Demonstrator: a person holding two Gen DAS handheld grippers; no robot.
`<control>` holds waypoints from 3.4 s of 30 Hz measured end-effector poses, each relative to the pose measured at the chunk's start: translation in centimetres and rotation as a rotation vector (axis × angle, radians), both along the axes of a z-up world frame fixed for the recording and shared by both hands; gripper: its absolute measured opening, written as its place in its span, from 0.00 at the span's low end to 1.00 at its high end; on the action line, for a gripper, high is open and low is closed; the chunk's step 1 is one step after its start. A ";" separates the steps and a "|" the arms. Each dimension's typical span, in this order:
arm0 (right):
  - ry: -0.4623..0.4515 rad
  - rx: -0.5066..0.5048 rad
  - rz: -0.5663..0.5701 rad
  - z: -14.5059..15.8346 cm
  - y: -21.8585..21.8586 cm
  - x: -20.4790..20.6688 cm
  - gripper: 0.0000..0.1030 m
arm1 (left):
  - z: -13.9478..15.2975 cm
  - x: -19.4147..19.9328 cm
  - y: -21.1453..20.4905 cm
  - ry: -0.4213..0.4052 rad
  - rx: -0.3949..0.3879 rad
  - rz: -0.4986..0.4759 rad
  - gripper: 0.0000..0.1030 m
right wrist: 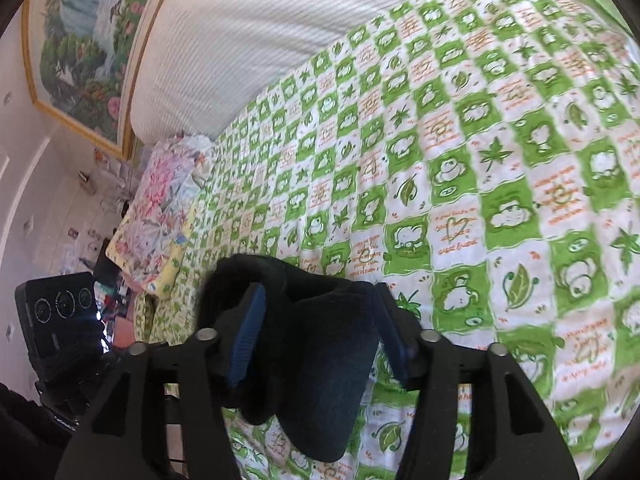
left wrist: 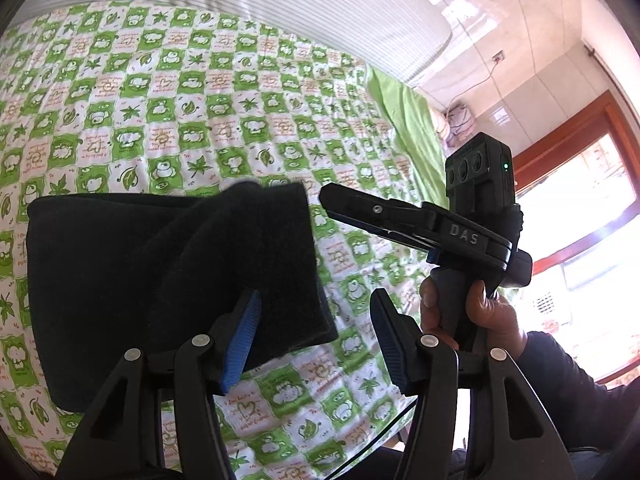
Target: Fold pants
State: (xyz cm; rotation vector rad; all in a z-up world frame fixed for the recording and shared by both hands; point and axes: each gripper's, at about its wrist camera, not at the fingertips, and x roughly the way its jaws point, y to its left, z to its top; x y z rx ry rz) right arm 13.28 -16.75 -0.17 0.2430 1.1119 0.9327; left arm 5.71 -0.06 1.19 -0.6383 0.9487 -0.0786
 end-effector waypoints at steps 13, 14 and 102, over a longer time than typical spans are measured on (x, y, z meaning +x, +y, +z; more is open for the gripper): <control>-0.113 -0.088 0.029 3.3 1.8 -3.6 0.77 | 0.8 -2.8 2.6 -0.010 -0.019 0.085 0.63; -0.117 -0.095 0.038 3.4 2.0 -3.9 0.79 | 0.8 -3.1 3.0 -0.010 -0.019 0.096 0.64; 0.020 -0.206 -0.107 -2.2 3.9 -6.6 0.53 | -7.0 -4.8 12.9 0.134 -0.071 0.222 0.30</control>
